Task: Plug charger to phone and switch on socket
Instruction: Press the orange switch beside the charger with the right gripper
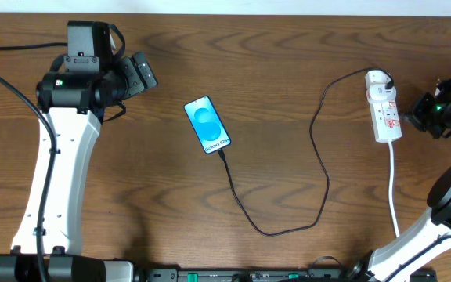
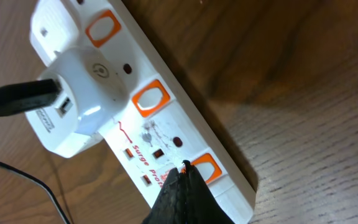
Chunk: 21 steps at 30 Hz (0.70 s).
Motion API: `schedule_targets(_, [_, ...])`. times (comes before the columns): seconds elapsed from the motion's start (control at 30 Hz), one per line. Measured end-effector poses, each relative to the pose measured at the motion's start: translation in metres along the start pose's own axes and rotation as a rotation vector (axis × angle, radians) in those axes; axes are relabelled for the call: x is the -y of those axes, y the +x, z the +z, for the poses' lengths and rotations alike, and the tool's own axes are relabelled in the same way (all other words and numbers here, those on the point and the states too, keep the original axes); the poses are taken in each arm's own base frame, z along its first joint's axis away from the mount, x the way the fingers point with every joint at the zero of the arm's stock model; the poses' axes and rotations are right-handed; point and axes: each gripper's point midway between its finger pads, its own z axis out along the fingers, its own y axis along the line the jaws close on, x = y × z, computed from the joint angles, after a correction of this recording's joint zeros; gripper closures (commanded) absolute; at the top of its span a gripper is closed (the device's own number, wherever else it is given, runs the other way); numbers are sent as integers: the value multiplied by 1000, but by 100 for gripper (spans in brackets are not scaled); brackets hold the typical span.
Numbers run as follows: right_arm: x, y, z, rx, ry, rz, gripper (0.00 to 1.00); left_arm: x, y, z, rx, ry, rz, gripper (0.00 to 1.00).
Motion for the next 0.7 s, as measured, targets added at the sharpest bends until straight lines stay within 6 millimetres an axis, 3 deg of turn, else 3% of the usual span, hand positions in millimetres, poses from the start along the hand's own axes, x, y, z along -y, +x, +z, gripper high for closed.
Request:
schedule_targets(0.47, [-8, -25, -1, 100, -28, -50, 99, 0, 0, 0, 0, 0, 0, 2])
schedule_targets(0.7, [-18, -28, 4, 114, -38, -80, 99, 0, 0, 0, 0, 0, 0, 2])
